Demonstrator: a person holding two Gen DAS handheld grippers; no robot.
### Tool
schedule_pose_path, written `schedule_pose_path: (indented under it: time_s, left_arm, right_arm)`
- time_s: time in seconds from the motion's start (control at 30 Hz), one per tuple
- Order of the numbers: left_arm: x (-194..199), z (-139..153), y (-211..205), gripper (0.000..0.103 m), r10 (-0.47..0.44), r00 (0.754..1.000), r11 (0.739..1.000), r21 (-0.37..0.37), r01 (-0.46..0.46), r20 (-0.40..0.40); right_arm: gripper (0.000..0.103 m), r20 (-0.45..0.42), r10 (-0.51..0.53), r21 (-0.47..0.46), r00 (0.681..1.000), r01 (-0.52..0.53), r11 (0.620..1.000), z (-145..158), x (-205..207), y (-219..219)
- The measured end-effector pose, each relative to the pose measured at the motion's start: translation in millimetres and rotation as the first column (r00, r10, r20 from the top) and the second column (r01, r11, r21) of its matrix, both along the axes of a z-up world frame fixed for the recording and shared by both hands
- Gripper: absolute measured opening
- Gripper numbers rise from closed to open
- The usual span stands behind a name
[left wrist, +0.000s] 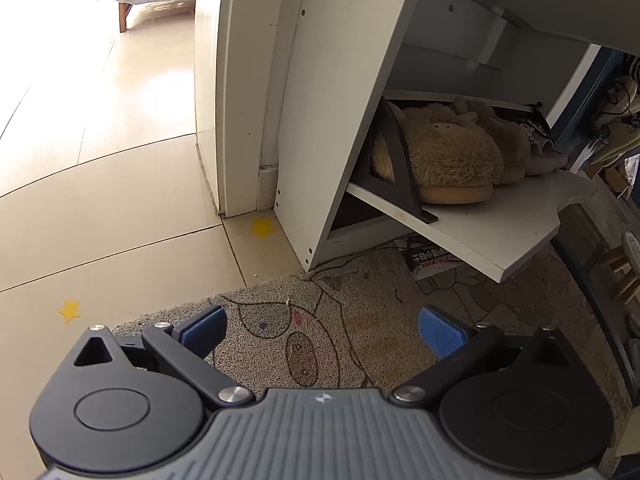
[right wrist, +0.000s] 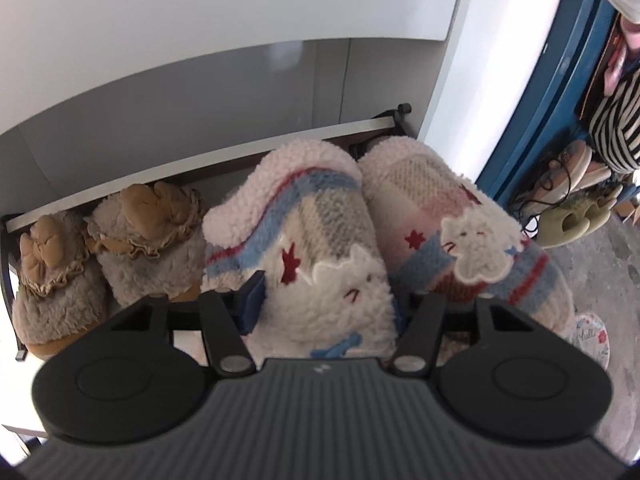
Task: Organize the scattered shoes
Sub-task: 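Push the striped slippers deeper onto the shelf with the right tool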
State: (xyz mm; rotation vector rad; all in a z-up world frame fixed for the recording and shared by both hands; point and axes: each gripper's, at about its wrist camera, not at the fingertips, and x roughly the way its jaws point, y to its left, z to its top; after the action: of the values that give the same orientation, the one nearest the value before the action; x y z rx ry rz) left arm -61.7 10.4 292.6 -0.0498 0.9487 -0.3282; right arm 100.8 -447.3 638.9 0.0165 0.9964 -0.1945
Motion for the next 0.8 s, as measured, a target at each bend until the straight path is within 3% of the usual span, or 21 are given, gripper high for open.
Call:
schedule_pose_path:
  time_s: [0.13,0.27,0.4,0.57,0.7,0.8]
  left_arm:
    - [-0.2,1.0,-6.9,0.102,-0.006,1.000,1.000,-0.012,0.006,-0.002]
    - [0.6,-0.6,-14.2,0.102,-0.023,1.000,1.000,0.008,0.023,0.008]
    - [4.9,-3.8,-19.7,0.102,-0.031,1.000,0.999,0.020,0.031,0.003]
    - [5.1,-0.4,-16.6,0.103,-0.011,1.000,1.000,0.007,0.011,0.008]
    - [7.0,-1.5,-9.2,0.102,0.002,1.000,1.000,0.025,-0.002,0.002]
    - [7.6,6.1,-2.4,0.102,0.015,1.000,1.000,0.015,-0.015,0.018]
  right_arm:
    - [0.053,-0.065,0.069,-0.089,0.995,-0.075,0.993,-4.5,-3.5,21.7]
    - [0.051,-0.031,0.063,-0.010,0.998,-0.064,0.998,-2.7,-0.9,0.6]
    - [0.049,0.026,0.073,-0.074,0.997,-0.070,0.995,-5.4,27.8,14.3]
    - [0.047,-0.005,0.119,-0.129,0.993,-0.119,0.984,-11.6,53.3,30.1]
    - [0.048,0.032,0.227,-0.133,0.973,-0.221,0.966,-18.6,53.1,26.9]
    - [0.050,0.082,0.180,-0.028,0.980,-0.178,0.984,-15.1,45.0,4.8]
